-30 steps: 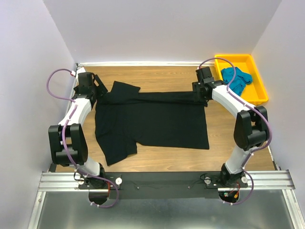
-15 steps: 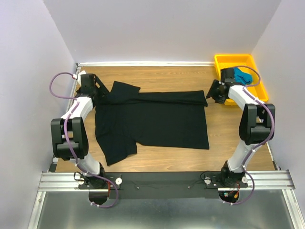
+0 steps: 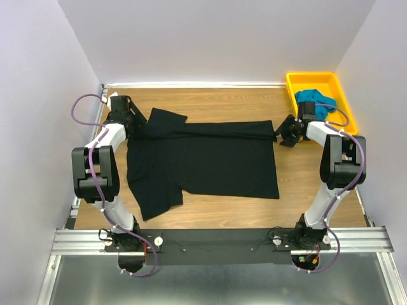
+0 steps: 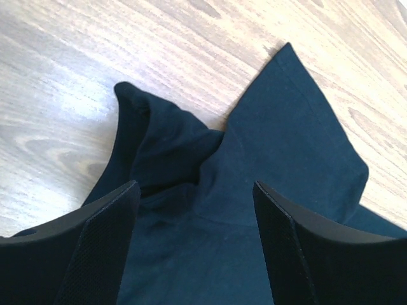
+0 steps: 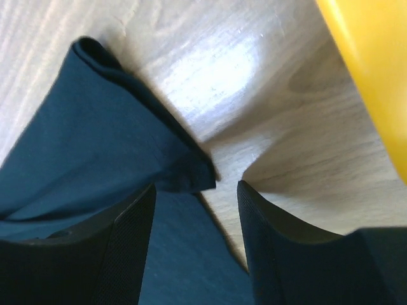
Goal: Fold and stack the t-shirts
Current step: Flatten the tshirt out
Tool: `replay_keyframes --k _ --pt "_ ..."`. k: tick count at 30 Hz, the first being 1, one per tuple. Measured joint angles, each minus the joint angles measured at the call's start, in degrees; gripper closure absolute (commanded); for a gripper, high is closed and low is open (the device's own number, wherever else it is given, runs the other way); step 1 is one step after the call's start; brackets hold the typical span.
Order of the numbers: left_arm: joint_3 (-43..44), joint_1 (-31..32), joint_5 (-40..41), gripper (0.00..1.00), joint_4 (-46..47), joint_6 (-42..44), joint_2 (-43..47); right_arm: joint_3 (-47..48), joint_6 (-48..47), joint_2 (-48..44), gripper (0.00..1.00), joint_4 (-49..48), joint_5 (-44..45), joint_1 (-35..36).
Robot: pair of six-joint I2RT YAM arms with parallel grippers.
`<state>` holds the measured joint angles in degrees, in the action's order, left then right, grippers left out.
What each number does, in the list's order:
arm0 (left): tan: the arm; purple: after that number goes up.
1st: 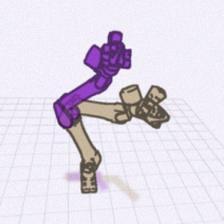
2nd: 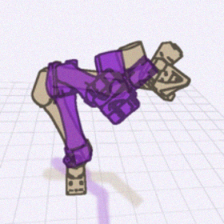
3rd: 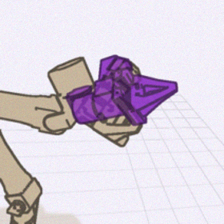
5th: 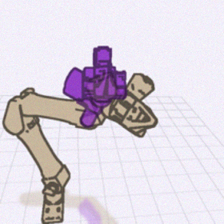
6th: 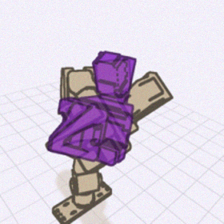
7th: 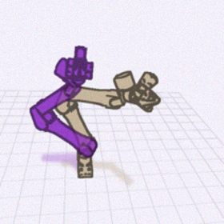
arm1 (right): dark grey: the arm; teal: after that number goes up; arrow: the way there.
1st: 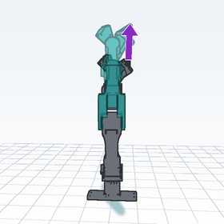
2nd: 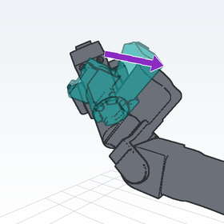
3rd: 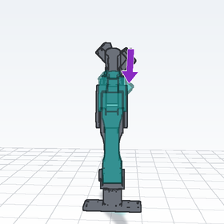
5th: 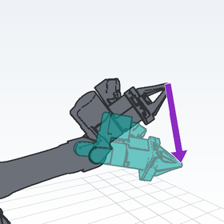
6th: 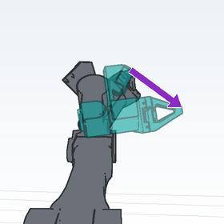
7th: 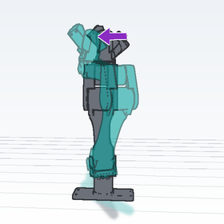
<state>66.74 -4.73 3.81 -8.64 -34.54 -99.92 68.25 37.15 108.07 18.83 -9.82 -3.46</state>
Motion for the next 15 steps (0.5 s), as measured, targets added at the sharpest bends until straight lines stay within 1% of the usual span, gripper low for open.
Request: replay_keyframes --k 4,7,10,11,13,14,15 --pt "0.22 0.26 -0.24 0.22 0.02 0.00 -0.46 -1.01 2.97 0.15 0.39 -2.84 -1.22 -0.04" --pt "0.22 0.35 -0.39 0.25 -0.02 0.02 -0.66 -1.57 4.66 0.28 0.44 -4.42 -1.75 -0.04" --pt "0.22 0.35 -0.42 0.27 0.00 0.20 -0.66 -1.92 5.97 0.66 0.54 -5.77 -2.10 -0.02" --pt "0.22 0.35 -0.42 0.28 -0.02 0.22 -0.66 -2.05 6.47 0.90 0.59 -6.05 -2.32 -0.04" --pt "0.22 0.35 -0.39 0.30 0.00 0.42 -0.66 -2.23 6.88 1.01 0.66 -6.43 -2.27 -0.04" --pt "0.22 0.35 -0.42 0.30 0.00 0.44 -0.66 -2.36 7.13 1.16 0.75 -6.64 -2.29 -0.04" --pt "0.22 0.37 -0.44 0.31 0.00 0.48 -0.66 -2.38 7.08 1.22 0.78 -6.73 -2.27 -0.04"
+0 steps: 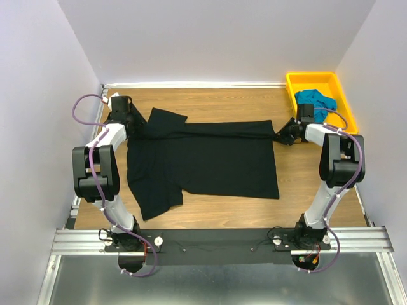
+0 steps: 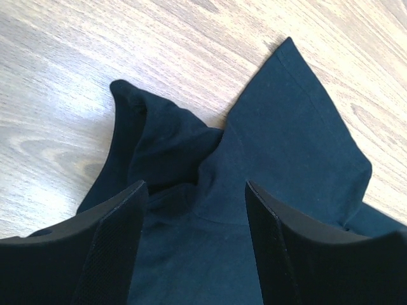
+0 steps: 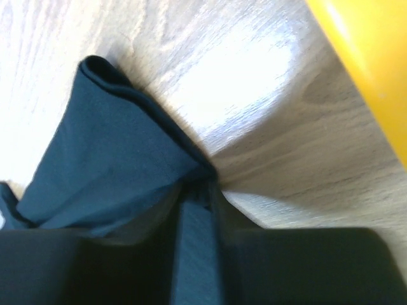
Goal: Fold and stack the t-shirts
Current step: Flatten the tshirt out
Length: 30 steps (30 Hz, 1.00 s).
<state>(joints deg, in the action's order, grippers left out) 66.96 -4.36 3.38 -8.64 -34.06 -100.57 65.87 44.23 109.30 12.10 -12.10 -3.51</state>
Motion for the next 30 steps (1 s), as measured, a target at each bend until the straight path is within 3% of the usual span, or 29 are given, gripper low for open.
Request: replay_keyframes --k 3,6,13,19,30 --pt "0.02 0.09 0.00 0.34 0.00 0.11 0.00 -0.22 0.31 0.39 0.92 -0.04 -0.09 0.00" --pt "0.11 0.33 -0.07 0.40 -0.02 0.39 -0.07 -0.28 0.28 0.44 0.99 -0.04 0.00 0.00" --pt "2.47 1.16 -0.90 0.48 -0.04 1.51 -2.58 0.55 -0.68 0.42 0.99 0.46 -0.02 0.00" --pt "6.67 2.38 -0.79 0.33 -1.49 3.93 -4.57 4.09 -2.16 0.44 0.99 0.79 -0.61 0.00" --pt "32.24 6.38 0.13 0.32 -7.21 13.20 -22.34 5.25 -3.85 2.54 0.99 0.81 -2.80 0.00"
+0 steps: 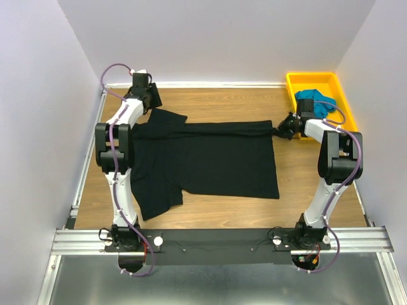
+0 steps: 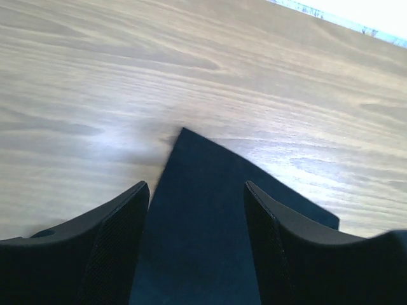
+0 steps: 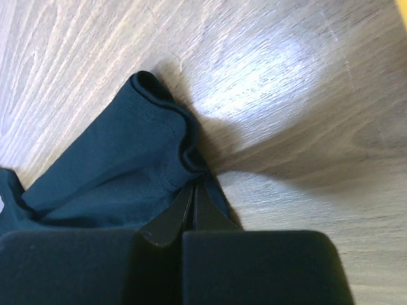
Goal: Fold and stack the t-shirts
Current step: Flatten the tshirt out
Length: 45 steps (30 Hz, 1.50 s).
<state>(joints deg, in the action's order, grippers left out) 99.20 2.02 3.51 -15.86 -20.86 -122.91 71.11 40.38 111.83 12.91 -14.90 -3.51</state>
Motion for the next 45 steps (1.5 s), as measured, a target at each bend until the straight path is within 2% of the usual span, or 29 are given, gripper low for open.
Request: replay_keyframes --k 7,15,18,19,21,23,24,25,27,37,45 --pt "8.44 2.29 1.44 0.34 -5.07 2.71 -8.74 0.72 -0.92 0.13 0.99 0.02 -1.22 0.02" --pt "10.93 2.60 4.81 0.36 -9.38 2.89 -12.24 1.14 -1.53 0.39 0.99 0.02 -2.25 0.13" --pt "11.89 2.60 5.88 0.44 -10.21 2.91 -12.85 1.46 -1.55 0.92 1.00 0.02 -2.45 0.13" --pt "12.04 2.60 6.38 0.53 -10.34 2.97 -13.00 1.57 -1.57 1.11 0.99 0.02 -2.45 0.15" --pt "12.59 2.62 7.10 0.60 -10.88 3.02 -13.29 1.64 -1.62 1.33 0.99 0.02 -2.51 0.17" --pt "13.68 2.62 7.43 0.77 -11.37 2.84 -13.94 1.77 -1.68 1.68 0.99 0.04 -2.56 0.20" --pt "14.19 2.62 7.54 0.81 -11.56 3.19 -14.21 1.86 -1.68 1.81 0.99 0.02 -2.56 0.24" --pt "14.69 2.62 7.65 0.95 -11.76 3.19 -14.51 1.97 -1.68 1.95 0.99 0.04 -2.58 0.26" --pt "14.82 2.62 7.87 1.00 -11.80 3.48 -14.62 2.29 -1.70 2.21 0.99 0.04 -2.60 0.37" --pt "18.18 2.60 10.25 1.00 -12.79 6.12 -14.69 9.66 -2.67 4.22 0.99 0.44 -3.10 0.57" --pt "21.64 2.16 12.00 1.00 -0.55 7.37 -12.48 26.53 -3.61 12.61 0.99 -0.20 -4.15 0.57"
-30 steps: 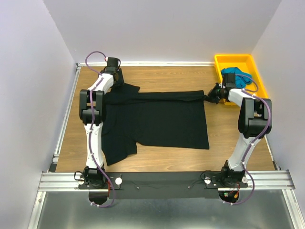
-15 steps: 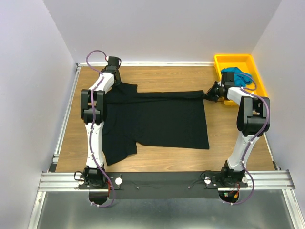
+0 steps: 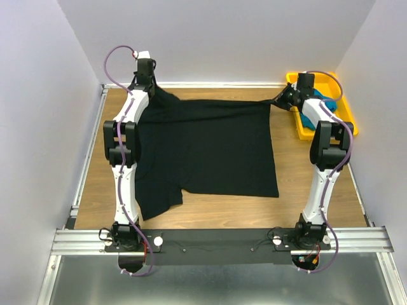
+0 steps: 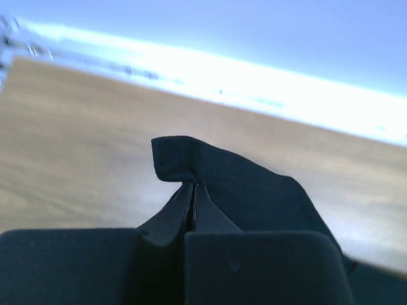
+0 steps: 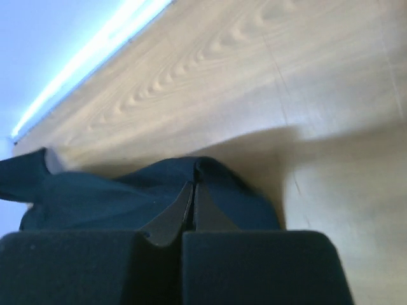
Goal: Fold and stack the t-shirts
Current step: Flatten the tshirt out
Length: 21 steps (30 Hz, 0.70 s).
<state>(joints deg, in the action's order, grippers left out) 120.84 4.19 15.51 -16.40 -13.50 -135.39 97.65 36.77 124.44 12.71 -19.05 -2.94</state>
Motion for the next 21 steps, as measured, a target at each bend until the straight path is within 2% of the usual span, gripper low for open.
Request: replay_keyframes --k 10,11,13,14,15,16,17,18,19,21 --pt "-2.51 -2.23 -0.90 1.00 15.10 -2.43 0.87 16.02 0.26 14.51 0.94 0.15 -1.49 0.11" --pt "-2.75 -2.47 -1.25 1.00 16.28 -2.67 0.81 16.83 0.24 15.34 0.93 0.20 -1.62 0.13" --pt "-3.34 -2.80 -2.21 0.98 18.75 -2.99 0.68 19.02 0.20 17.29 0.80 0.35 -1.73 0.22" --pt "-3.43 -2.91 -2.54 0.93 19.61 -3.08 0.52 19.87 -0.02 17.92 0.73 0.31 -1.77 0.26" --pt "-3.43 -2.99 -2.99 0.86 21.07 -3.21 0.22 21.00 -0.20 18.67 0.61 0.37 -1.81 0.28" --pt "-3.43 -3.08 -3.41 0.77 21.97 -3.30 -0.22 22.10 -0.42 19.39 0.57 0.33 -1.84 0.26" --pt "-3.43 -3.15 -4.00 0.53 22.91 -3.32 -0.57 22.95 -0.70 19.98 0.53 0.31 -1.88 0.26" --pt "-3.43 -3.23 -4.46 0.43 23.76 -3.45 -0.98 23.61 -0.79 20.37 0.43 0.28 -1.88 0.26" --pt "-3.43 -3.28 -4.96 0.25 24.59 -3.39 -1.49 24.15 -0.63 20.68 0.40 0.31 -1.86 0.26" --pt "-3.41 -3.37 -5.62 0.15 25.46 -3.63 -2.29 24.41 -1.31 20.76 0.31 0.31 -1.81 0.24"
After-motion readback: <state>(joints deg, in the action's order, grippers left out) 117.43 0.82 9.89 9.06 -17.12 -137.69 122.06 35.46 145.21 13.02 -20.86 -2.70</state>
